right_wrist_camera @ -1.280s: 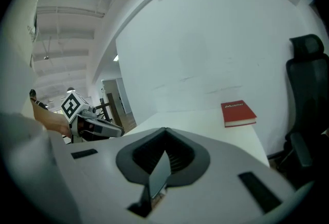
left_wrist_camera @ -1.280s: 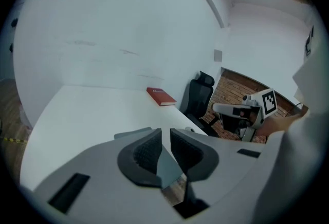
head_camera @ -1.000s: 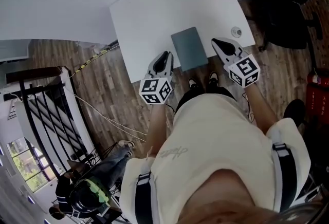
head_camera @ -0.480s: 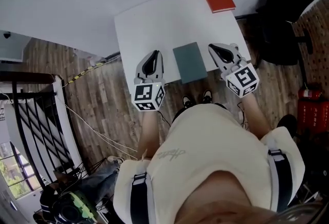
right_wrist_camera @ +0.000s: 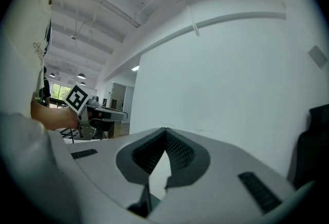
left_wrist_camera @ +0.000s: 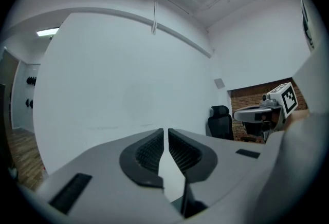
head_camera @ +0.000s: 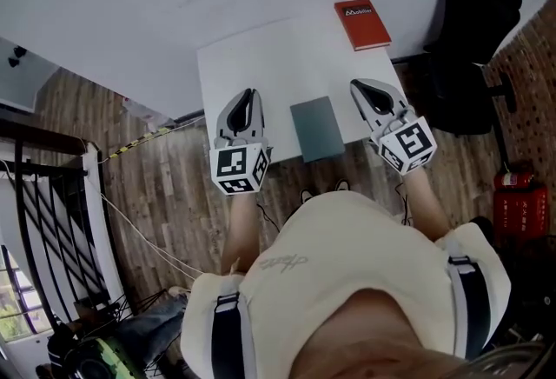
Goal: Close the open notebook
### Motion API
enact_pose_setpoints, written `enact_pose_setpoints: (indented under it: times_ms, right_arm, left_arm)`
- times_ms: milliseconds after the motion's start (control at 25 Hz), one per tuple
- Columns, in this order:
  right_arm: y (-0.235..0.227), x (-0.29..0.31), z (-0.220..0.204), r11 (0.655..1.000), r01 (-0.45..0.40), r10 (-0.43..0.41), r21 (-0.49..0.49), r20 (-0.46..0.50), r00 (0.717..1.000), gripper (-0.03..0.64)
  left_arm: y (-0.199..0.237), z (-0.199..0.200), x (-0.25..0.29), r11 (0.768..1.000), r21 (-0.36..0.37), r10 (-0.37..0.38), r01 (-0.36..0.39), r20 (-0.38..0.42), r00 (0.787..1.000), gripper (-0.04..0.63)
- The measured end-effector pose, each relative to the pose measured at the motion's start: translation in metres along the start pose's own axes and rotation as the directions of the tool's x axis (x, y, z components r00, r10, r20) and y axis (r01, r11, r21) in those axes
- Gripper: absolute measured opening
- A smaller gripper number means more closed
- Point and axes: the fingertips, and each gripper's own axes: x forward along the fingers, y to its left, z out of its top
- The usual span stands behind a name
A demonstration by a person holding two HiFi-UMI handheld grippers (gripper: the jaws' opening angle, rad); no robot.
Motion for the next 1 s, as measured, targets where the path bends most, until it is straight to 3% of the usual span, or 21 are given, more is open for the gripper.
enact_pose_setpoints:
  times_ms: [480, 1000]
  right_arm:
    - [-0.004, -0.008, 0.05, 0.999, 0.031, -0.03, -0.01, 0.102, 0.994, 0.008]
    - [-0.005, -0.011, 0.055, 1.0, 0.027, -0.025, -0.013, 0.127, 0.992, 0.006]
  left_arm:
    - [-0.003, 0.04, -0.008, 1.0, -0.003, 0.004, -0.004, 0.088, 0.996, 0.017]
    - [-0.024, 0.041, -0.003, 1.0, 0.0, -0.012, 0.012, 0.082, 0.997, 0.017]
